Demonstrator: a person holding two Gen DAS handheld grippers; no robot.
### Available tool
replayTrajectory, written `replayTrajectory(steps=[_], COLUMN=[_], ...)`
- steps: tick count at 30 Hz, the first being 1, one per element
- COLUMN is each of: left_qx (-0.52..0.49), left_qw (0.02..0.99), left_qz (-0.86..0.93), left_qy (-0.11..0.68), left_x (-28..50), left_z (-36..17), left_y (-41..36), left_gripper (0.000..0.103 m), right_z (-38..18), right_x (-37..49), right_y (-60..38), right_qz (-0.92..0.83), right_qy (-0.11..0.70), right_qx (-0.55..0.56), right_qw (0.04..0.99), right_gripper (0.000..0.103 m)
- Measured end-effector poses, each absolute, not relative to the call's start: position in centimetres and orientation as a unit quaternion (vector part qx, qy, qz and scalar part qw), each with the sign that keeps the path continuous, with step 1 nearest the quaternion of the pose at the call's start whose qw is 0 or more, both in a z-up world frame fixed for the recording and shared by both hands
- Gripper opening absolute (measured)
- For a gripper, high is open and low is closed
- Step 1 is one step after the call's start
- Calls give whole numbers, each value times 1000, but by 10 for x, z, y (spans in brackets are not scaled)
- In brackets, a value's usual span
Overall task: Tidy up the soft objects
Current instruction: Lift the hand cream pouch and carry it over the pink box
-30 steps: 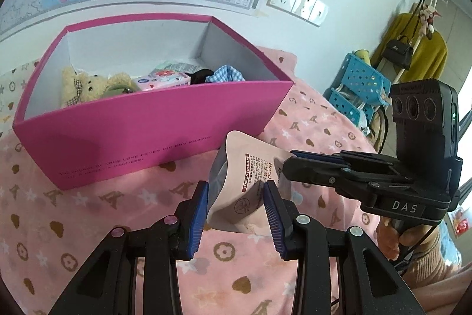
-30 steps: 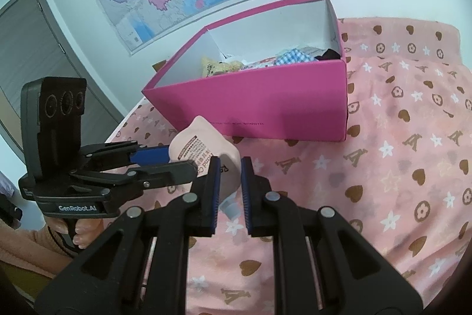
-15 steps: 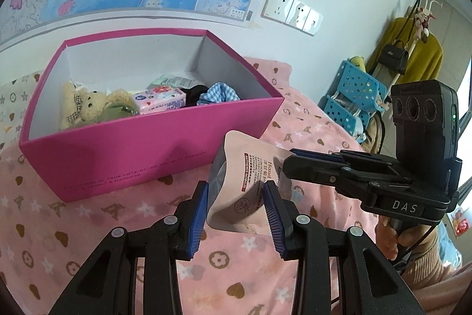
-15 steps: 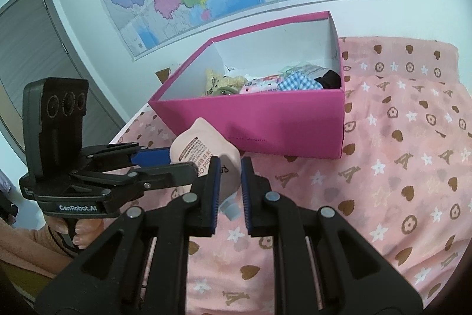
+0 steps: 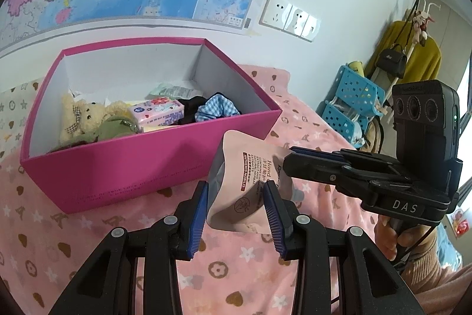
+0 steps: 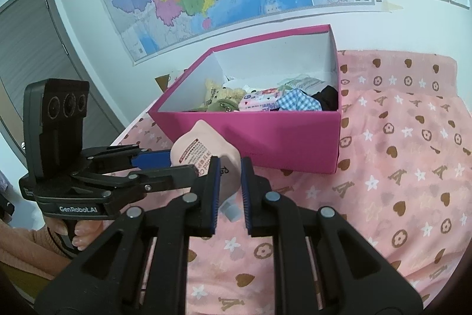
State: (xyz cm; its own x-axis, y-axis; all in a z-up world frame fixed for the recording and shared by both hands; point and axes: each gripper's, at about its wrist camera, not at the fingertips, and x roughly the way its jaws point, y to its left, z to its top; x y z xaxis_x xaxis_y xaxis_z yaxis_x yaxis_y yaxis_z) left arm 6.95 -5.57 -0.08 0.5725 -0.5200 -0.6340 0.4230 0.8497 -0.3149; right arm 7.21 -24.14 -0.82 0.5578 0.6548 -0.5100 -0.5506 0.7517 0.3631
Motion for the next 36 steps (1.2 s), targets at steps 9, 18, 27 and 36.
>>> replayTrajectory(steps=[9, 18, 27, 36], left_qx=[-62, -59, -56, -59], left_qw=[888, 893, 897, 898], left_qz=[-265, -263, -263, -265], left_qy=[370, 361, 352, 347], left_x=[73, 75, 80, 87], left_z=[5, 12, 18, 22], left_y=[-58, -59, -60, -61], left_gripper=[38, 38, 38, 38], right_z=[-3, 5, 11, 17], right_x=[76, 81, 85, 92], right_y=[-242, -243, -244, -246], right_qz=[344, 344, 344, 345], right_qy=[314, 305, 298, 291], right_qx=[77, 70, 64, 62], right_qw=[882, 885, 888, 890], right_gripper=[17, 17, 17, 17])
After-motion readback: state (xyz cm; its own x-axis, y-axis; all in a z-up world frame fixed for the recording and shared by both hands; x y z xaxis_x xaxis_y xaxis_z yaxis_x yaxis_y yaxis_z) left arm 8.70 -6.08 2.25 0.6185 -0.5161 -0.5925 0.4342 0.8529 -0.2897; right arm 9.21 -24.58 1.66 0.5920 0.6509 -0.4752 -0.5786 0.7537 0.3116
